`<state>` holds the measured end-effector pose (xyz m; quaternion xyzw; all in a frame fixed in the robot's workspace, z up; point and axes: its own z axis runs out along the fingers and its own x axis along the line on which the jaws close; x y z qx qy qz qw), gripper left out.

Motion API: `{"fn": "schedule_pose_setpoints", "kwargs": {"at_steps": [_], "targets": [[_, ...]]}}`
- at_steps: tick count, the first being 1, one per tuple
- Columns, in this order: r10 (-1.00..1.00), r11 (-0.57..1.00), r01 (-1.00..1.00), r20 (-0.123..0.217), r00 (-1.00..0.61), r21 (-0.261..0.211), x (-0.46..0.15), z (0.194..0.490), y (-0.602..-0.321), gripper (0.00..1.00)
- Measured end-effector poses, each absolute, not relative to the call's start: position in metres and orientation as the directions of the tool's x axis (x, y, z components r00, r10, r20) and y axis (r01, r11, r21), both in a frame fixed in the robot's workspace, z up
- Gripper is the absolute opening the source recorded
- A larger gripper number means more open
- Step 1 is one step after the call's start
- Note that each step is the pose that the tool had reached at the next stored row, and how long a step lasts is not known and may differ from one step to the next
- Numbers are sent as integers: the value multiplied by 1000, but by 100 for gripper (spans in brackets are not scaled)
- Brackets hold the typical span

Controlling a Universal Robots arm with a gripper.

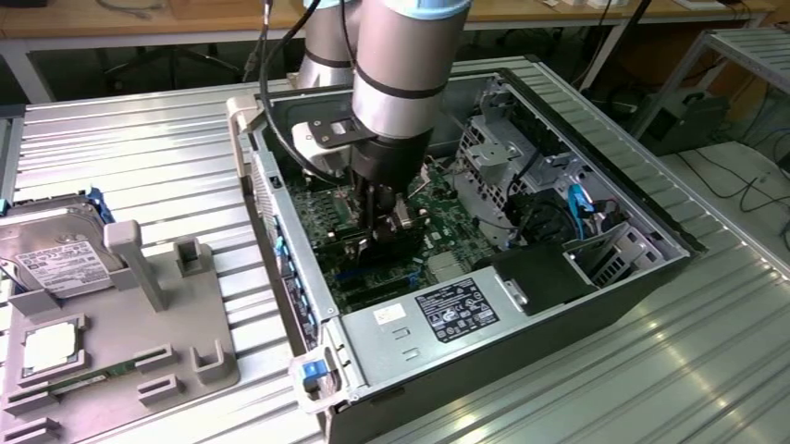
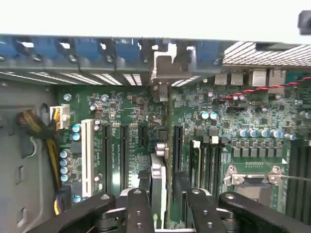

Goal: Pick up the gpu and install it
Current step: 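Insert the gpu into the slot, then press down on the gpu until it lock into place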

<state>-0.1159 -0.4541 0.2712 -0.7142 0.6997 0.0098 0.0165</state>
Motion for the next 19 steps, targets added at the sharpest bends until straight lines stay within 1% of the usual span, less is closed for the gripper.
{"fn": "schedule_pose_setpoints", "kwargs": {"at_steps": [1, 2, 19], "targets": [[-999, -20, -1000, -37, 21, -10, -116, 284, -454, 19], [-999, -20, -1000, -38, 21, -10, -116, 284, -454, 11], [-999, -22, -1000, -37, 22, -10, -116, 284, -454, 11]]}}
